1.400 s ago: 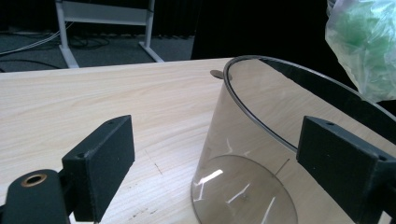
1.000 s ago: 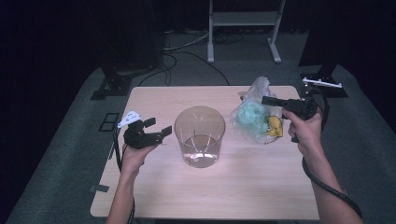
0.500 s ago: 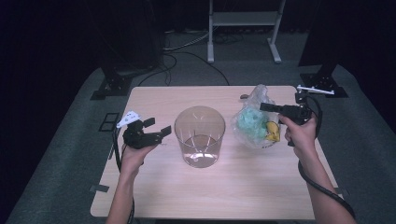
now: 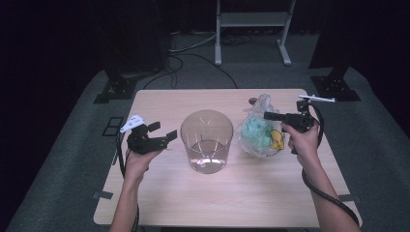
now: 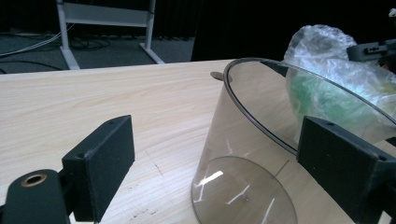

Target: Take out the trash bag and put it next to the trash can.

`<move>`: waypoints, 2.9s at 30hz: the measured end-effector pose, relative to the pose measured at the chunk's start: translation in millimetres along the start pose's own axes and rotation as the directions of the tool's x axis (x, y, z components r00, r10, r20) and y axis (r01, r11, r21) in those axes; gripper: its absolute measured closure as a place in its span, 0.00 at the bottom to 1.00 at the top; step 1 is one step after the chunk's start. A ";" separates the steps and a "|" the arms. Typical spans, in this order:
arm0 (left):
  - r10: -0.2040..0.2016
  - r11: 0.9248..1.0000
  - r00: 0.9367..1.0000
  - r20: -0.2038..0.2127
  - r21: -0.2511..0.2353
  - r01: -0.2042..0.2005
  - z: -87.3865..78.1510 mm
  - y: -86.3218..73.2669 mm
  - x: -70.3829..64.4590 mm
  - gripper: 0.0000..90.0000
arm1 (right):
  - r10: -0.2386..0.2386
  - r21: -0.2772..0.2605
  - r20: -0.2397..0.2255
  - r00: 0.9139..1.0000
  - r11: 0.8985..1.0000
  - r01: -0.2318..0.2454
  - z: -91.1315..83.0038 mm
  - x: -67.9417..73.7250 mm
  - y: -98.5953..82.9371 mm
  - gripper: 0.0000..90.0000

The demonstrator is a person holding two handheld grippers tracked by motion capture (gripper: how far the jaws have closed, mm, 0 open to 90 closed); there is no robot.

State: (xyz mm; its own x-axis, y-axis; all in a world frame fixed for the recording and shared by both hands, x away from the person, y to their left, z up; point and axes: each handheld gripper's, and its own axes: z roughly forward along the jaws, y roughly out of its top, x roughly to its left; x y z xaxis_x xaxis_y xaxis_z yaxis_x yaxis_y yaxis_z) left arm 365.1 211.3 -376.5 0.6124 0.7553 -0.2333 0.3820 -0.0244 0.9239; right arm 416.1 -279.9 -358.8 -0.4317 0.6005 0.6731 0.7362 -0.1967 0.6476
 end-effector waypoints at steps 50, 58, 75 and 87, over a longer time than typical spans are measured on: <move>0.004 1.000 1.000 0.008 0.013 -0.004 3.4 -1.6 -3.5 0.11 | -0.070 0.042 0.116 0.991 0.997 0.065 24.2 -22.3 -21.5 0.52; 0.003 1.000 1.000 0.006 0.016 -0.003 4.9 -2.4 -2.9 0.11 | -0.077 0.026 0.162 0.984 0.997 0.073 10.5 -29.6 -21.0 0.48; 0.006 1.000 1.000 0.005 0.014 -0.006 3.1 -1.5 -3.0 0.11 | -0.064 -0.014 0.205 0.977 0.998 0.069 -14.8 -40.2 -21.8 0.42; 0.006 1.000 1.000 0.007 0.009 -0.006 2.8 -1.2 -4.4 0.11 | -0.082 -0.022 0.176 0.981 0.996 0.087 -28.3 -40.8 -31.9 0.42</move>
State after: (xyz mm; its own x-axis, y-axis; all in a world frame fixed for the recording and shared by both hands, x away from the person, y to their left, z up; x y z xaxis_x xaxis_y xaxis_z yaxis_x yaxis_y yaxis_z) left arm 363.9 206.1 -377.4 0.6197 0.7505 -0.2297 0.3847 -0.0353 0.9224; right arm 395.5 -320.0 -396.8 -0.3916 0.7419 0.5442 0.6841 -0.1607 0.7115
